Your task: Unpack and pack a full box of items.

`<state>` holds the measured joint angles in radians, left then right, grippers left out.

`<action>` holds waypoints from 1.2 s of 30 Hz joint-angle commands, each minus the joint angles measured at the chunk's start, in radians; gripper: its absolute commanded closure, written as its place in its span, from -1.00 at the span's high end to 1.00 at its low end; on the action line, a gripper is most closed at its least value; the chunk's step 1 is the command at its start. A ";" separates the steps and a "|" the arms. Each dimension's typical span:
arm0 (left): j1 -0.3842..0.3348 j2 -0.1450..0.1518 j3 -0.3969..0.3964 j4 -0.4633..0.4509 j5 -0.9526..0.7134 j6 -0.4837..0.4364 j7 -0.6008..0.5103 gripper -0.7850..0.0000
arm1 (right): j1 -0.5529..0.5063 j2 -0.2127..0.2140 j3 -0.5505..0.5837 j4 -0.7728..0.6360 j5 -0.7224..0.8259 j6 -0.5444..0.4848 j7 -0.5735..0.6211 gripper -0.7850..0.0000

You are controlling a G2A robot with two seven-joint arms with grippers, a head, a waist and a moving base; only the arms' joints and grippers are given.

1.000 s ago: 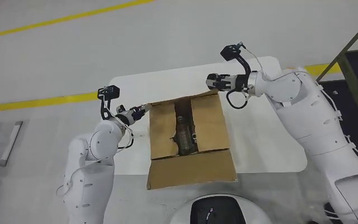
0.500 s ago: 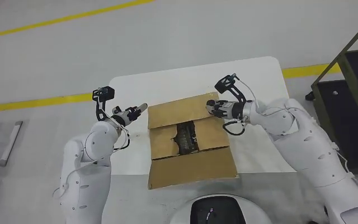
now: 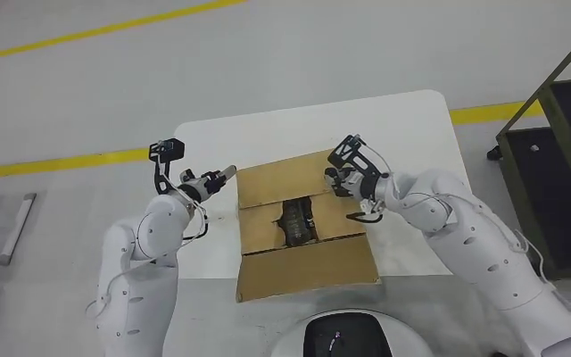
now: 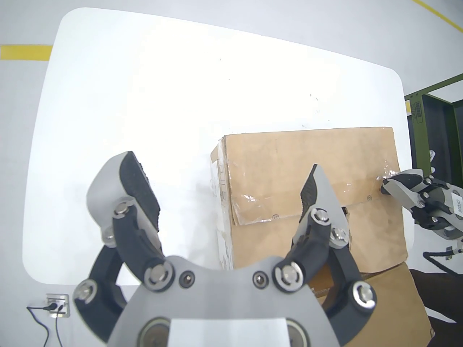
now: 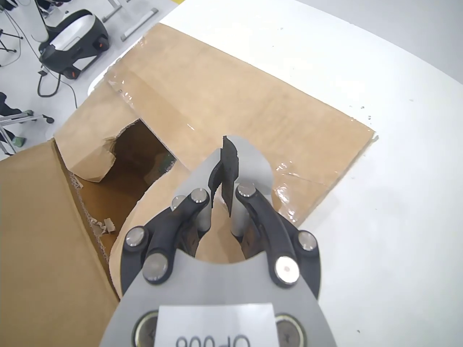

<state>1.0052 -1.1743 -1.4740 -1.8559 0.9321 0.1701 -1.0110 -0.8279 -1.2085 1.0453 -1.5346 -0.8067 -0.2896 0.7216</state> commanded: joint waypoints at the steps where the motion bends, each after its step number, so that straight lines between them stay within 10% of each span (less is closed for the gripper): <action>1: 0.032 0.006 -0.016 -0.025 0.017 -0.053 0.001 1.00 | -0.003 0.000 -0.003 -0.006 -0.023 0.006 -0.003 -1.00; 12: 0.289 0.037 -0.203 -0.150 0.082 -0.251 0.068 1.00 | -0.018 -0.001 0.004 -0.010 -0.026 0.029 -0.026 -1.00; 24: 0.290 0.037 -0.201 -0.152 0.083 -0.256 0.074 1.00 | -0.014 -0.007 -0.011 -0.006 -0.043 0.065 -0.003 -1.00; 36: 0.537 0.068 -0.304 -0.283 0.324 -0.636 0.267 1.00 | -0.014 -0.011 -0.016 -0.013 -0.044 0.063 -0.005 -1.00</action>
<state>1.5137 -1.1078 -1.7616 -2.1310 1.2419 -0.4473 -0.7601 -0.8422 -1.2192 1.0294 -1.5474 -0.8496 -0.2274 0.7171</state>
